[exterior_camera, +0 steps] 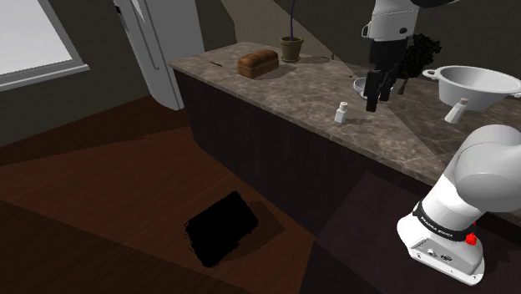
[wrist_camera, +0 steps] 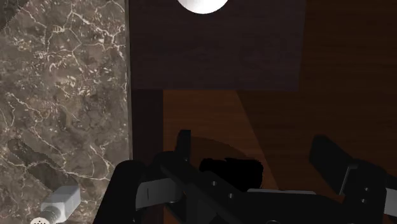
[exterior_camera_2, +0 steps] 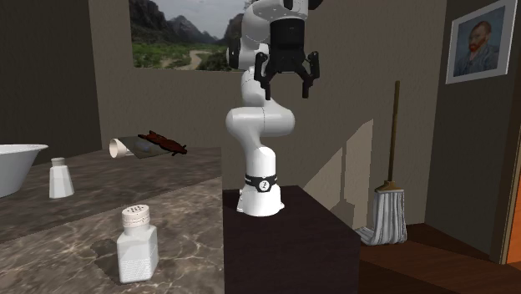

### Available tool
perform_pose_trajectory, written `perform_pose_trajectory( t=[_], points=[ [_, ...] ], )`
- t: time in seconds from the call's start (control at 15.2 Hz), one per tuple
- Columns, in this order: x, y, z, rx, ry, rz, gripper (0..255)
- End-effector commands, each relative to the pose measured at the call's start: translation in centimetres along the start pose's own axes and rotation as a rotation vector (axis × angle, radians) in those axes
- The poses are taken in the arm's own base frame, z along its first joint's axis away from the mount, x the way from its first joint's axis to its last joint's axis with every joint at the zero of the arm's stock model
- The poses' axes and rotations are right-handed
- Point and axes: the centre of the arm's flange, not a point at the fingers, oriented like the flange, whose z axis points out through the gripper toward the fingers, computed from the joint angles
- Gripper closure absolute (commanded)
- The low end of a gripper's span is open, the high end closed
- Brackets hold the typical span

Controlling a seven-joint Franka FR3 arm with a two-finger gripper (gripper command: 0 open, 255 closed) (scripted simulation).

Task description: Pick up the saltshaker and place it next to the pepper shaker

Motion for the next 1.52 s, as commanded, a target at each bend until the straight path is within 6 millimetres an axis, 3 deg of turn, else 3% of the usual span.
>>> perform_pose_trajectory(
  t=[0.0,0.73,1.45],
  points=[
    [0.0,0.0,0.0,0.0,0.0,0.0,0],
    [6.1,9.7,6.0,-0.071,0.106,0.002,0],
    [12.7,19.8,10.7,-0.142,0.213,0.004,0]
  ],
)
